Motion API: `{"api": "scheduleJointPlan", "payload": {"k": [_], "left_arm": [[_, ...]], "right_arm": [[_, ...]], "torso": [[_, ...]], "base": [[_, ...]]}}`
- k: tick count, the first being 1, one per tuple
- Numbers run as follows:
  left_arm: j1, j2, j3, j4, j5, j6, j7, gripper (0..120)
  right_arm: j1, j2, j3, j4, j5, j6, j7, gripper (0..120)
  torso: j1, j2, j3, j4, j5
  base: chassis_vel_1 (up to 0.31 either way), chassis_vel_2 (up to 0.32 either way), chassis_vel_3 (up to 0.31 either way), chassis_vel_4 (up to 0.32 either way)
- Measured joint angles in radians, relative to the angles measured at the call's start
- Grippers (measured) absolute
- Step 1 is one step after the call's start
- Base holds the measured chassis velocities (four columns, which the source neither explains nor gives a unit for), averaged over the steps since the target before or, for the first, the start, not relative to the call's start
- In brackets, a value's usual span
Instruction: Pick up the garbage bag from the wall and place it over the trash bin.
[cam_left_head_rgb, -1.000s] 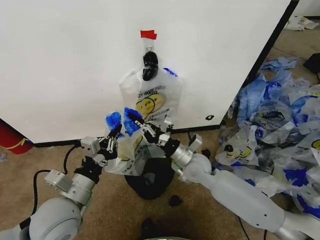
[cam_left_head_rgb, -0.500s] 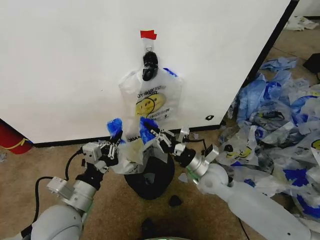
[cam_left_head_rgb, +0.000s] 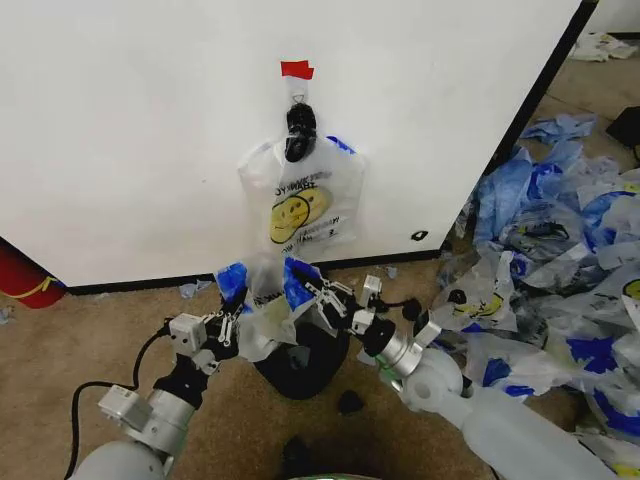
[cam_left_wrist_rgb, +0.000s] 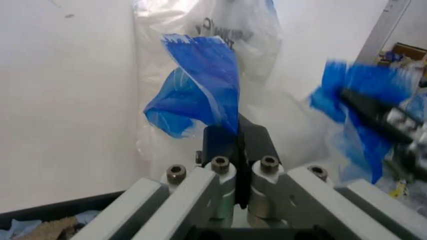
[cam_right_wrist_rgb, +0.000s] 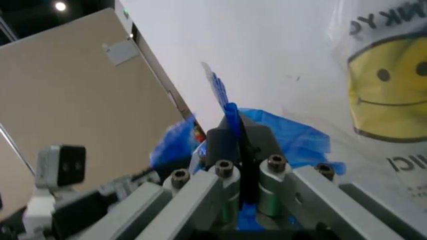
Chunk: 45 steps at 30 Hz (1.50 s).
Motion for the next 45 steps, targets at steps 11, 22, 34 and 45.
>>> {"api": "scheduleJointPlan", "payload": {"k": [11,22,34,45], "left_arm": [[0.080,-0.053,0.007,0.019,0.073,-0.020,0.029,0],[0.129,-0.064,0.018,0.036,0.124,-0.039,0.051,0],[0.178,-0.090,0.032,0.083,0.186,-0.066,0.066,0],[0.199,-0.115,0.045,0.111,0.217,-0.076,0.091,0]], "right_arm": [[-0.143,-0.119,0.107,0.071,-0.007,0.028,-0.008,0],[-0.257,-0.200,0.158,0.116,-0.038,0.057,-0.028,0],[-0.403,-0.252,0.174,0.116,-0.123,0.097,-0.018,0],[-0.446,-0.248,0.219,0.080,-0.132,0.114,-0.023,0]], "torso": [[0.000,0.000,0.000,0.0000,-0.0002],[0.000,0.000,0.000,0.0001,0.0000],[0.000,0.000,0.000,0.0000,-0.0003],[0.000,0.000,0.000,0.0002,-0.0001]], "base": [[0.000,0.000,0.000,0.000],[0.000,0.000,0.000,0.000],[0.000,0.000,0.000,0.000],[0.000,0.000,0.000,0.000]]}}
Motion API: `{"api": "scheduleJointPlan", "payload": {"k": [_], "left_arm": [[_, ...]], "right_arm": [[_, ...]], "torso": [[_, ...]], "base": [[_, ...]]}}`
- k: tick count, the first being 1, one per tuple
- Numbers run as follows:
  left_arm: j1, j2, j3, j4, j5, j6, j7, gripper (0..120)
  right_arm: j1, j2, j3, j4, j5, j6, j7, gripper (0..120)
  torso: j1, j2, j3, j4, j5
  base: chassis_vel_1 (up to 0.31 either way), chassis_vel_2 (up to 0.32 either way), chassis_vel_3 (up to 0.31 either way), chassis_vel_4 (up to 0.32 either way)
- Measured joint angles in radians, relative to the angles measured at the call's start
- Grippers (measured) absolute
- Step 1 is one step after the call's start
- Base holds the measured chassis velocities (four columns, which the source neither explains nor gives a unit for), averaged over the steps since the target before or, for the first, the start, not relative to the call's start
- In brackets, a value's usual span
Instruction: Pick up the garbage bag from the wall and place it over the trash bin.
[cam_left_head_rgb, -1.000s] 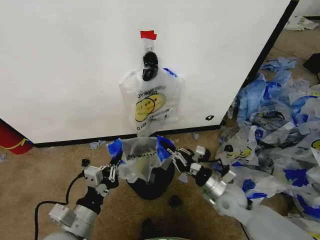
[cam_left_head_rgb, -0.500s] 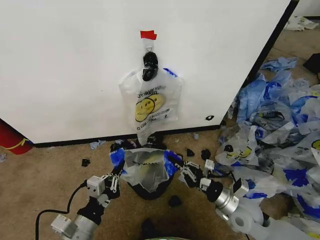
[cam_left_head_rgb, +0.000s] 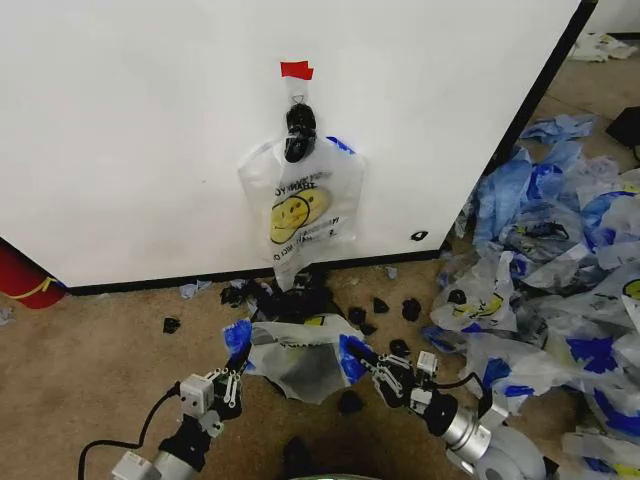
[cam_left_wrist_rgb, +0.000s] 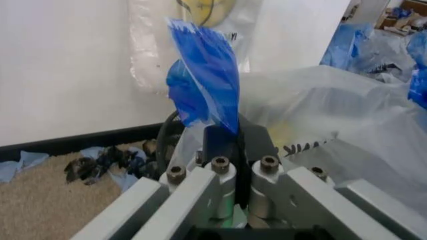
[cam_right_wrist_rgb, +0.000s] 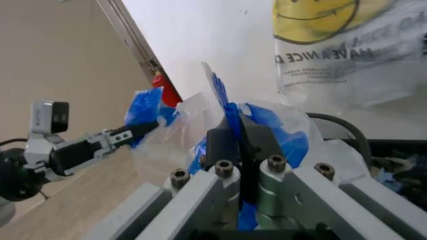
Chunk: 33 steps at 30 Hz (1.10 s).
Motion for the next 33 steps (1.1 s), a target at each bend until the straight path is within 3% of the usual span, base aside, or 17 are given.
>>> {"api": "scheduleJointPlan", "payload": {"k": [20,33], "left_arm": [[-0.030,-0.036,0.112,0.123,0.058,-0.032,0.022,0],[-0.039,-0.038,0.127,0.137,0.066,-0.045,0.017,0]], "right_arm": [[-0.030,0.019,0.013,-0.056,-0.043,0.012,0.008,0],[-0.027,0.027,0.010,-0.082,-0.074,0.017,0.018,0]], "torso": [[0.000,0.000,0.000,0.0000,0.0000],[0.000,0.000,0.000,-0.0001,0.0000]], "base": [[0.000,0.000,0.000,0.000],[0.000,0.000,0.000,0.000]]}}
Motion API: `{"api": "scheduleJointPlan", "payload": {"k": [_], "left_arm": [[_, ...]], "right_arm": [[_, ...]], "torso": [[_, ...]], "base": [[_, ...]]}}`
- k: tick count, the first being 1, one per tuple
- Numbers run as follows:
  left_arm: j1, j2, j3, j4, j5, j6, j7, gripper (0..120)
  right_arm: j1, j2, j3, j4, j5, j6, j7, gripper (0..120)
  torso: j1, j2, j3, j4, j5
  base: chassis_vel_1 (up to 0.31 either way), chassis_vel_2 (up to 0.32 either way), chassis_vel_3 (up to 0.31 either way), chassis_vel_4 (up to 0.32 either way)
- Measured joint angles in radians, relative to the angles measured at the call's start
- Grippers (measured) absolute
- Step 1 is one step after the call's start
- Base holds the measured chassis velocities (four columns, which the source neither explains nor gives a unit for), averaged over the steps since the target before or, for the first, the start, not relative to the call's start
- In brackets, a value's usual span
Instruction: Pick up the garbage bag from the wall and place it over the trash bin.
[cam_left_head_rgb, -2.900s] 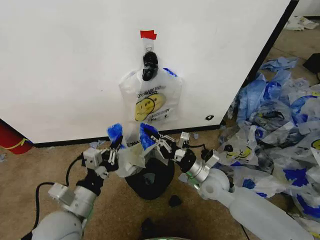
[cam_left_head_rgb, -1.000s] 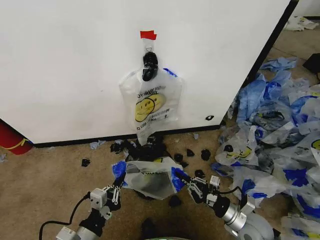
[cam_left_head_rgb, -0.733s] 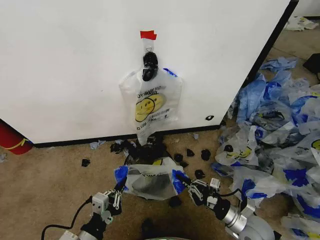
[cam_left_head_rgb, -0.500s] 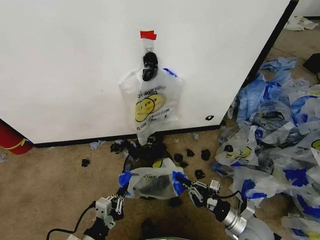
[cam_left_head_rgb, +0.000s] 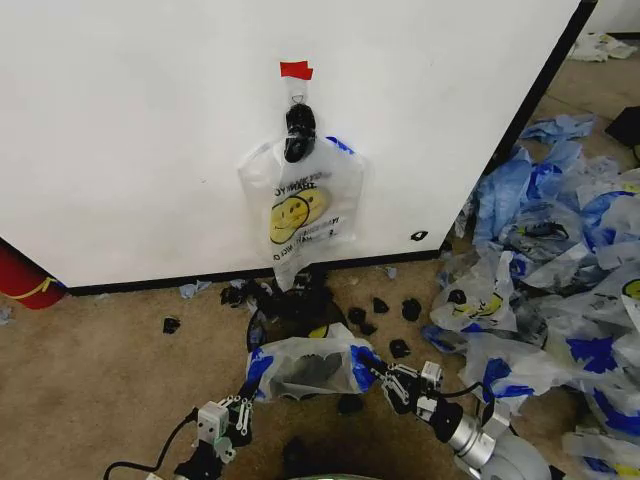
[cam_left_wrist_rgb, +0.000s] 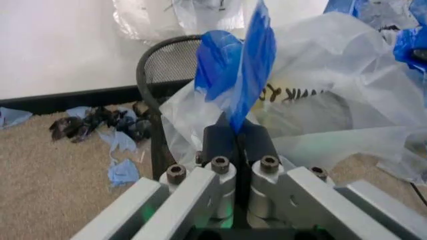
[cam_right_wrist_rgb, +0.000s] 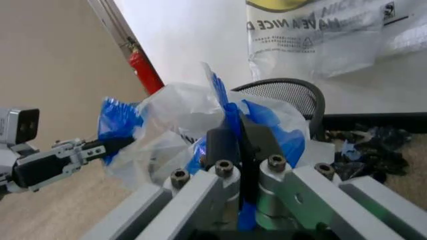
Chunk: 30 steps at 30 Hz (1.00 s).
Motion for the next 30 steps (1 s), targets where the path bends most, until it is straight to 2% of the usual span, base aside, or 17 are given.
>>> {"api": "scheduleJointPlan", "payload": {"k": [20,30], "left_arm": [[-0.004,-0.017,0.029,0.041,0.028,-0.008,0.001,0],[-0.053,-0.026,0.063,0.089,0.026,-0.014,-0.014,0]], "right_arm": [[0.004,0.005,0.000,-0.023,-0.041,0.018,0.027,0],[0.032,0.010,-0.019,-0.043,-0.040,0.020,0.037,0]], "torso": [[0.000,0.000,0.000,0.0001,-0.0001],[0.000,0.000,0.000,0.0000,0.0000]], "base": [[0.000,0.000,0.000,0.000],[0.000,0.000,0.000,0.000]]}}
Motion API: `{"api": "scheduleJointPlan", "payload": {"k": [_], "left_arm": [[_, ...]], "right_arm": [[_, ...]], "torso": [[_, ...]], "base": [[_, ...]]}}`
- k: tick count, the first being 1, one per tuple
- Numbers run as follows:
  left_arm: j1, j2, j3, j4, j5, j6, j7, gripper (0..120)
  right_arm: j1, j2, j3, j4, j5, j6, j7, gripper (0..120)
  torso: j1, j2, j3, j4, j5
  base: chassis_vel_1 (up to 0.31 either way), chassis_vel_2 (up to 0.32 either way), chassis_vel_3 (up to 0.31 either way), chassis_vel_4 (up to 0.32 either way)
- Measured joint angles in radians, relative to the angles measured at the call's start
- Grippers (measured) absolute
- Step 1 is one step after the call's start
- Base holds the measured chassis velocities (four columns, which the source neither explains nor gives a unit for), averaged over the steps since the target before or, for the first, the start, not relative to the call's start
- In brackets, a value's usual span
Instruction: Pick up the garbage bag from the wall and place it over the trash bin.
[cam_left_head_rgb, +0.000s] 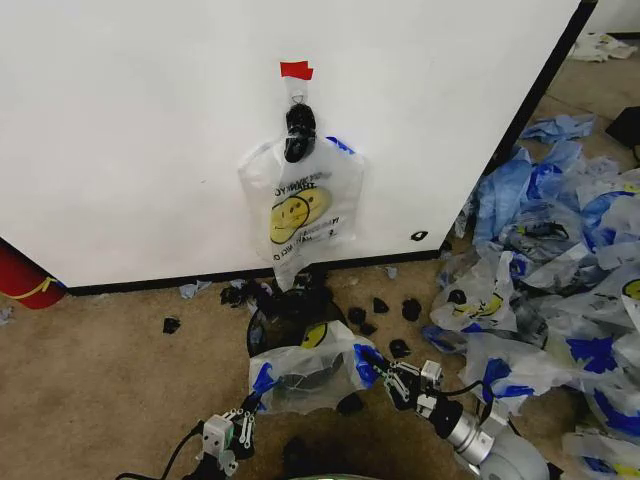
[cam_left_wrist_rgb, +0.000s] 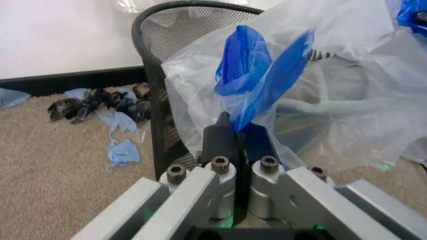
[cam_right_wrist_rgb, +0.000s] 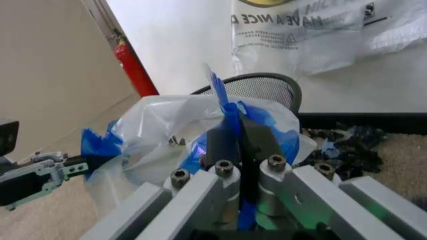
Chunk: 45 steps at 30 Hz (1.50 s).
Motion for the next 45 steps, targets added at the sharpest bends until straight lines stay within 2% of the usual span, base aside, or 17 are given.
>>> {"api": "scheduleJointPlan", "payload": {"k": [20,45], "left_arm": [[-0.077,-0.001,0.058,0.057,-0.041,-0.011,-0.055,0],[-0.178,-0.043,0.110,0.121,-0.047,-0.030,-0.100,0]], "right_arm": [[0.043,0.035,-0.023,-0.063,0.003,0.008,0.000,0],[0.063,0.075,-0.033,-0.144,0.003,0.036,-0.018,0]], "torso": [[0.000,0.000,0.000,0.0001,0.0000],[0.000,0.000,0.000,0.0000,0.0001]], "base": [[0.000,0.000,0.000,0.000],[0.000,0.000,0.000,0.000]]}}
